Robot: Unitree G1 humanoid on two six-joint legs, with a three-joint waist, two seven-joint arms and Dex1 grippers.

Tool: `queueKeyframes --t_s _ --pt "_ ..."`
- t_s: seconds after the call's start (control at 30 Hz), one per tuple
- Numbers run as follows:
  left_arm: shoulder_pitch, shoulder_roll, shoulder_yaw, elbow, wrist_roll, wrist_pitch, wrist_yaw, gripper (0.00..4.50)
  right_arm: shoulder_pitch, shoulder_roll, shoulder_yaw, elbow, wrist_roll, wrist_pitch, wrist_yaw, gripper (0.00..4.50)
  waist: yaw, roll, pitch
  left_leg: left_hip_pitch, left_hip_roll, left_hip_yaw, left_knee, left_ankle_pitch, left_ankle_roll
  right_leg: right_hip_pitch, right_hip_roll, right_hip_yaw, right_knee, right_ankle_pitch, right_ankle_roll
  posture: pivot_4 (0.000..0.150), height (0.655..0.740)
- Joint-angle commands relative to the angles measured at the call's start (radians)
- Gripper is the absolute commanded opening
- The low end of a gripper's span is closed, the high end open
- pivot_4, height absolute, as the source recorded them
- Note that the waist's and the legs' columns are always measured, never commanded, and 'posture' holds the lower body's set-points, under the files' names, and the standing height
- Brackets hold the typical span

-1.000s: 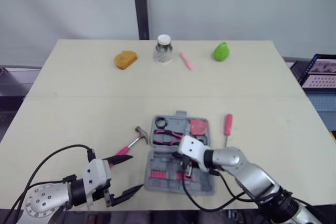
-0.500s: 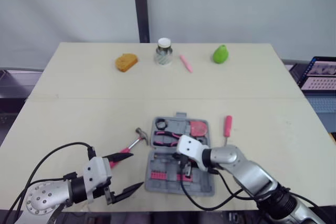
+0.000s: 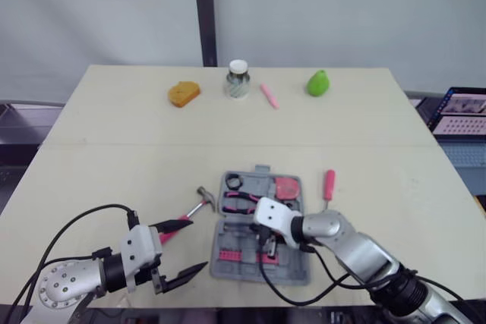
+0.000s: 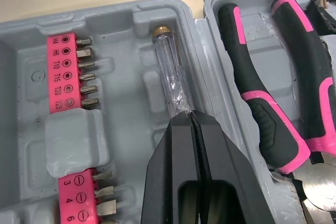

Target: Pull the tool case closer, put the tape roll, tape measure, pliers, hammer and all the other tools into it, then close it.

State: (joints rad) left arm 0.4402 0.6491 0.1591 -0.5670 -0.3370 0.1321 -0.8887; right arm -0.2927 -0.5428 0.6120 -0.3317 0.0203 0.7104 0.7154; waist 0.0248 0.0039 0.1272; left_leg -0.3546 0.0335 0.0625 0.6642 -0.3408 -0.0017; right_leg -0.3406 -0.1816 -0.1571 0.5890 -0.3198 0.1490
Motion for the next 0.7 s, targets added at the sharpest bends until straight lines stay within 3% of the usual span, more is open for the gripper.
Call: queueKeyframes --t_s 0.03,0.7 --pt "-0.004 0.007 -0.002 -0.003 -0.011 -0.003 -0.002 4.50 0.067 -0.063 0.095 0.137 -0.052 0.144 0.028 0.05 0.000 0.000 0.000 0.001 0.000 0.000 0.000 -0.001 0.000 0.000 0.000 0.000 0.000 0.000 0.000 0.150 0.7400" --pt "-0.010 0.010 -0.003 0.003 -0.008 -0.008 -0.006 4.50 0.069 -0.077 0.107 0.113 -0.041 0.154 0.048 0.05 0.000 0.001 -0.001 0.001 0.002 -0.001 0.000 -0.006 0.002 -0.001 0.000 0.000 -0.004 0.000 0.000 0.150 0.7400"
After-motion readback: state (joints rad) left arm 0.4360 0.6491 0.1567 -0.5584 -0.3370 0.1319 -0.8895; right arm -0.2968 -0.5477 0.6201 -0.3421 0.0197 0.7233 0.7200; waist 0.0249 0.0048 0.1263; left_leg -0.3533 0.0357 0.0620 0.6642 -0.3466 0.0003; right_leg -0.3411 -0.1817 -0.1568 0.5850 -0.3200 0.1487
